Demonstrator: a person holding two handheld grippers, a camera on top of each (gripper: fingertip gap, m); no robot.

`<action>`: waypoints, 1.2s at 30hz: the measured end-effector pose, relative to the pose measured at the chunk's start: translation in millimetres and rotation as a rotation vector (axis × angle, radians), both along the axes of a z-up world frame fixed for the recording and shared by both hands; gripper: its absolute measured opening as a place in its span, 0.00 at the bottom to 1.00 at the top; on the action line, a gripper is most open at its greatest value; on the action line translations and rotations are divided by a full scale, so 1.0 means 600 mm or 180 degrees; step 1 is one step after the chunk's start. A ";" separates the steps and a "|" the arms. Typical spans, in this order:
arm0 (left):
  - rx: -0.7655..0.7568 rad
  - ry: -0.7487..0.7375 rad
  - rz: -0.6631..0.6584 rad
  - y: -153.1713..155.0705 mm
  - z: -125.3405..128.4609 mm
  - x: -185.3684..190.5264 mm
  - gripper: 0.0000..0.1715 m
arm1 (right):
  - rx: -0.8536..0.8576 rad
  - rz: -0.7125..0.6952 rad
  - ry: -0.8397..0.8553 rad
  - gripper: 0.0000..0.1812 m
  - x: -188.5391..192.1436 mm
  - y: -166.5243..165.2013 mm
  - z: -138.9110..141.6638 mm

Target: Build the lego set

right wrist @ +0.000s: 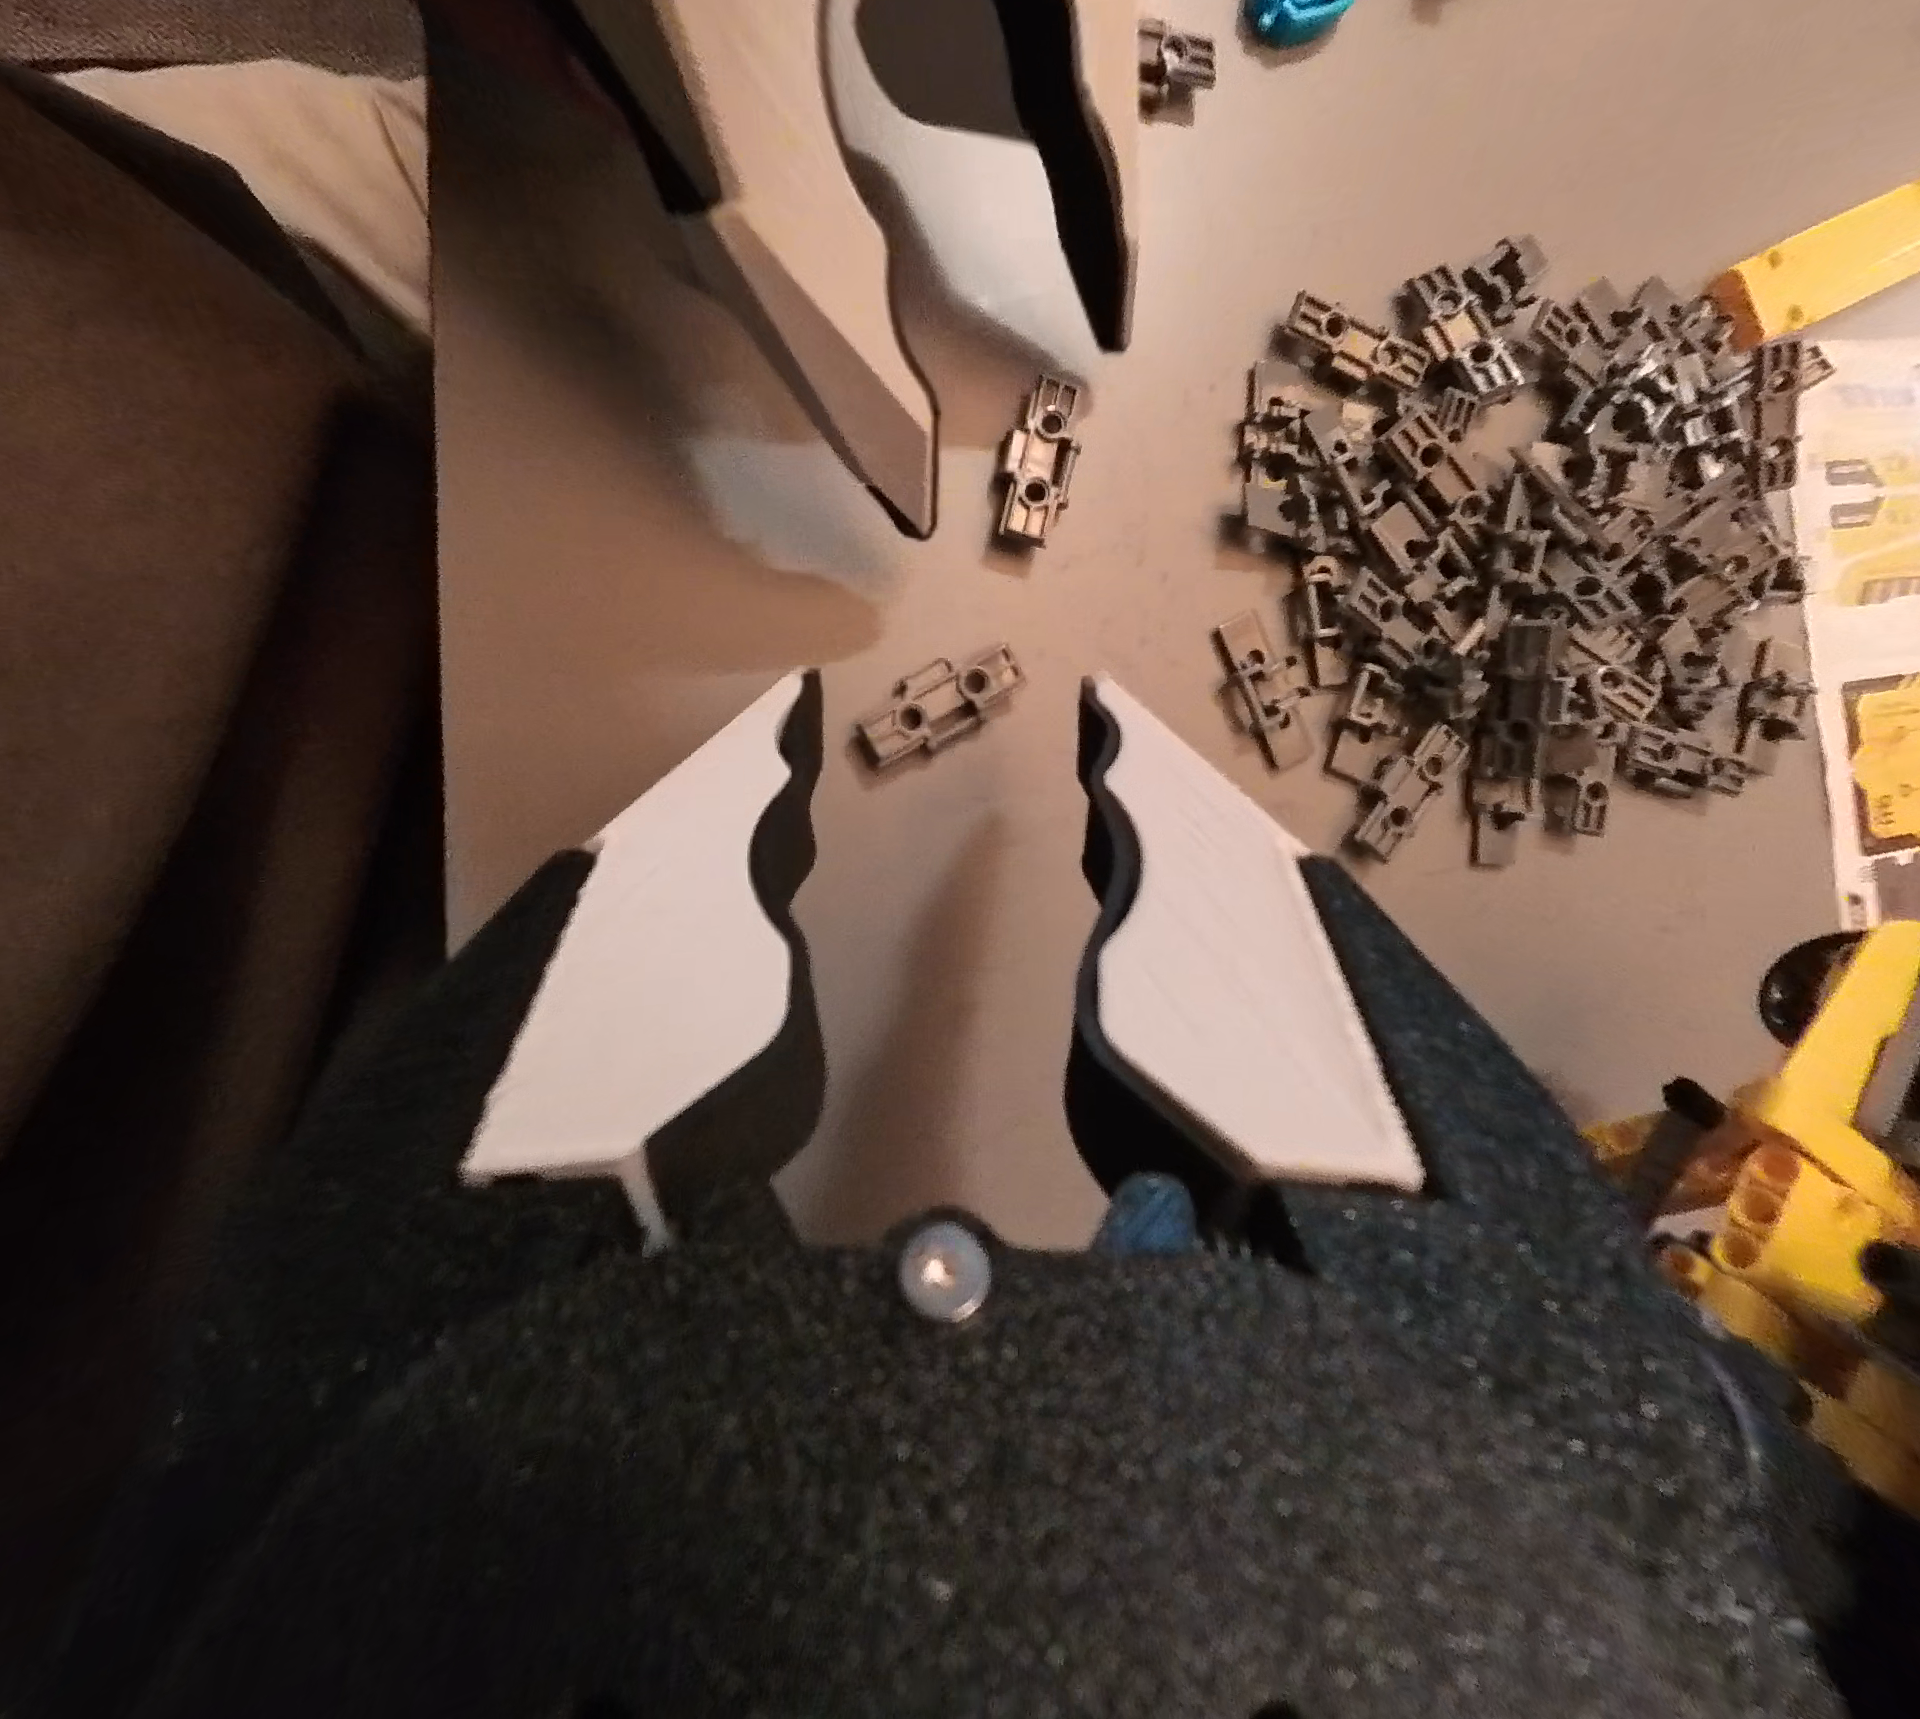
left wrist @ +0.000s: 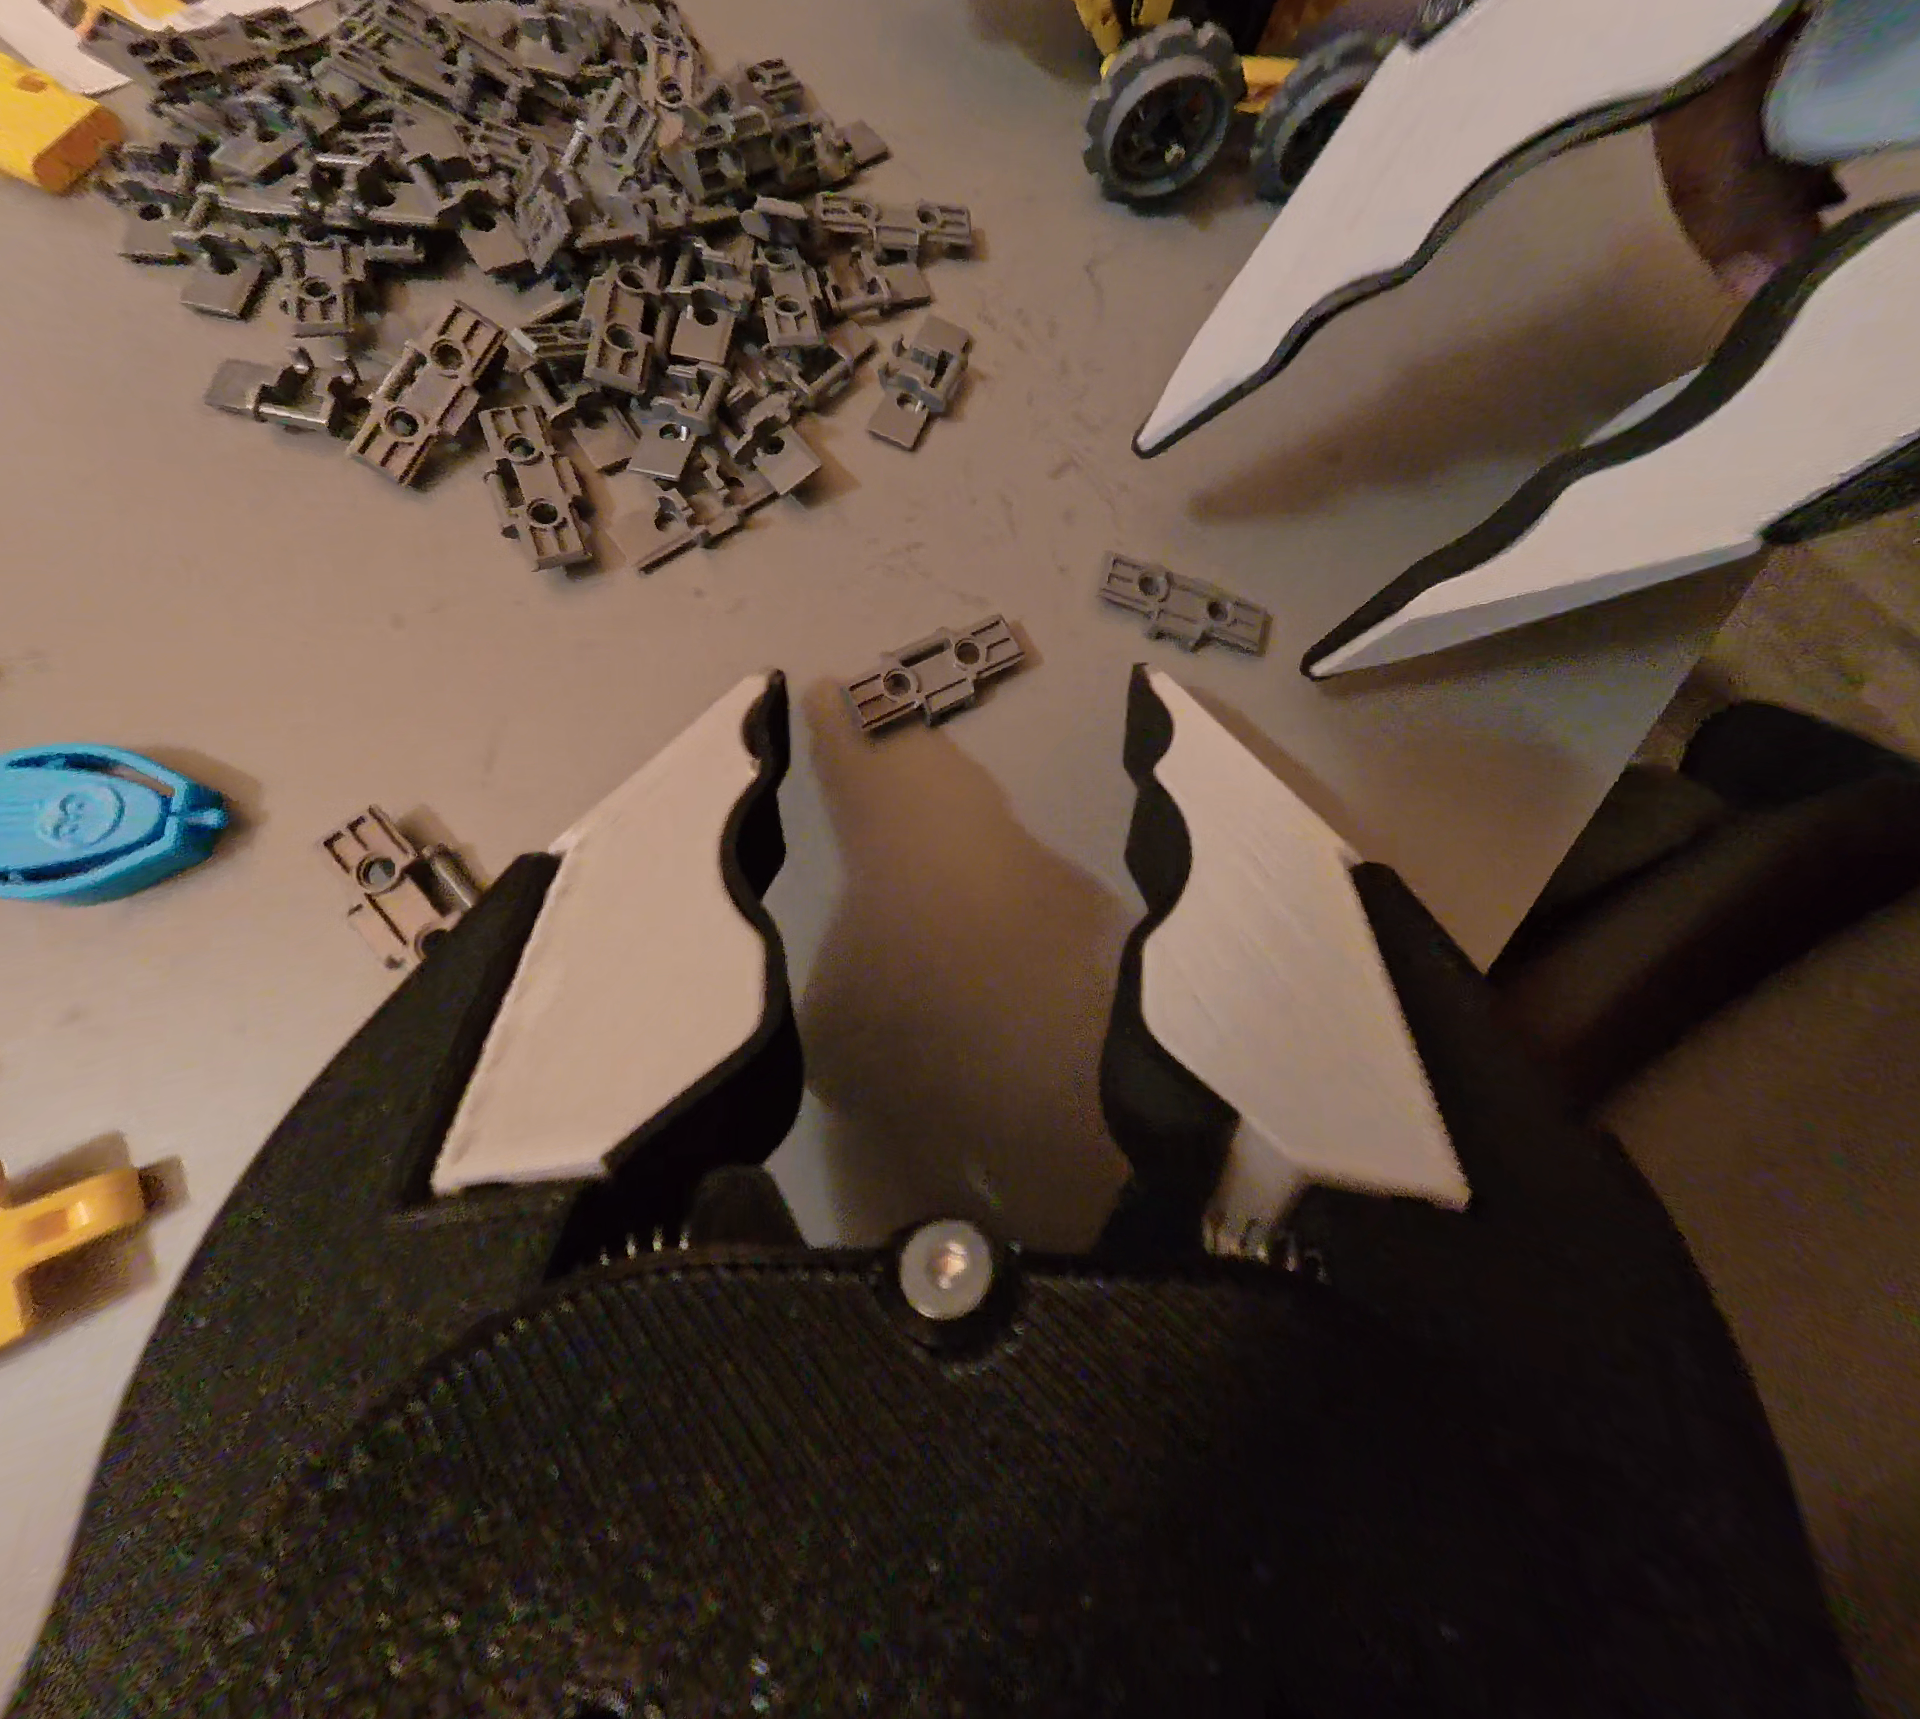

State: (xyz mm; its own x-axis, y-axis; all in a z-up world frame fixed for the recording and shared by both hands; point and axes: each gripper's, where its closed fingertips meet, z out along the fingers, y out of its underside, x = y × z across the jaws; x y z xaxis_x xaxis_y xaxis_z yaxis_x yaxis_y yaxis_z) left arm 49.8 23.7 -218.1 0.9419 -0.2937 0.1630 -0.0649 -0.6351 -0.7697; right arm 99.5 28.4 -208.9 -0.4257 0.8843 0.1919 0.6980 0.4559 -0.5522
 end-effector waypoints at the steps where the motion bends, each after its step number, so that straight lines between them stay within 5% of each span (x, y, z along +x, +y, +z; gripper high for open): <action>1: 0.0010 -0.0026 0.0096 0.001 0.001 -0.001 0.38 | -0.0026 -0.0029 -0.0044 0.27 0.001 0.003 -0.004; 11: -0.0111 0.0608 0.0391 0.017 -0.021 -0.007 0.33 | -0.0121 -0.0360 -0.0083 0.23 0.020 0.014 -0.021; 17: -0.0115 0.0621 0.0352 0.015 -0.022 -0.008 0.21 | -0.0190 -0.0380 -0.0118 0.22 0.026 0.002 -0.028; 22: -0.0130 0.0505 0.0188 0.009 -0.022 -0.008 0.21 | -0.0274 -0.0343 -0.0163 0.18 0.029 -0.010 -0.035; 36: 0.0059 0.0571 -0.1951 -0.056 -0.023 0.029 0.27 | -0.0551 -0.0409 0.0037 0.16 0.029 -0.046 -0.020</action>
State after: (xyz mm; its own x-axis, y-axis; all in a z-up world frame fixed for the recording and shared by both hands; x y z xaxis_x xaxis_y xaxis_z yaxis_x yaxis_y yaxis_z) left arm 67.0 -10.2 -231.8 0.6141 -0.7892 0.0082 -0.5411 -0.4286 -0.7236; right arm 116.8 1.0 -220.9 -0.3061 0.9513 0.0366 0.7374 0.2613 -0.6228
